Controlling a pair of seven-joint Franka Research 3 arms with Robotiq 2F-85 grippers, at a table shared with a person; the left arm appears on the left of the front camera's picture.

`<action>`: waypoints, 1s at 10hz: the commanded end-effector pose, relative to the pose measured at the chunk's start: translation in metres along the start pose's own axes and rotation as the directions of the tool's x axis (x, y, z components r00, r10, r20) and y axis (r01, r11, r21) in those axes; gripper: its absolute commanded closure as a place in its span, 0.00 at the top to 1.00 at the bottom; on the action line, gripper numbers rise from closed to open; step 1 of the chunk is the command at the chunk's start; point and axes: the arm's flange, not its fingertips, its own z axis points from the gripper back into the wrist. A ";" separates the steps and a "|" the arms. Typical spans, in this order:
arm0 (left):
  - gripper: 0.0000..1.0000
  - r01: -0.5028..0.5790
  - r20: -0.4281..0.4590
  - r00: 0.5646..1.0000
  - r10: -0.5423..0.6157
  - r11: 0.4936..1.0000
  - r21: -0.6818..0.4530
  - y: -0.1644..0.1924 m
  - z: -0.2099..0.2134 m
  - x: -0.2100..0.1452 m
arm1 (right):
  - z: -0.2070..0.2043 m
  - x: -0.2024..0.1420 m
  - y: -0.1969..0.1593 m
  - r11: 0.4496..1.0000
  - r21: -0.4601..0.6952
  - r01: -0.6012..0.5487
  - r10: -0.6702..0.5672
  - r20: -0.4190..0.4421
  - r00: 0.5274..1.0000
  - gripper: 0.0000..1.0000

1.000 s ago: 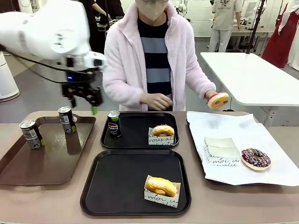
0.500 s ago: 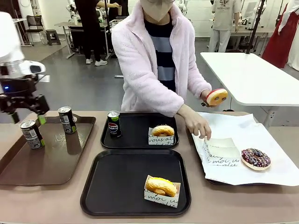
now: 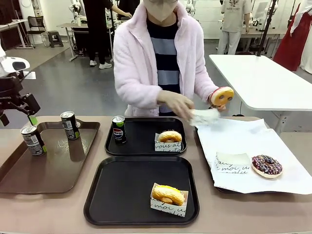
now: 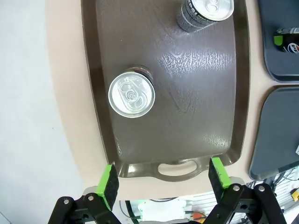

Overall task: Set up donuts and drinks on trays.
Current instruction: Pick up one Pepsi coke from the Handle tray and place it on the Flat Tray without a Pepsi coke.

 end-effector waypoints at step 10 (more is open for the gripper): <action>1.00 -0.058 0.071 0.996 0.054 0.996 0.060 0.027 -0.039 0.046 | 0.000 0.001 -0.002 1.000 0.016 -0.013 0.012 0.006 1.000 1.00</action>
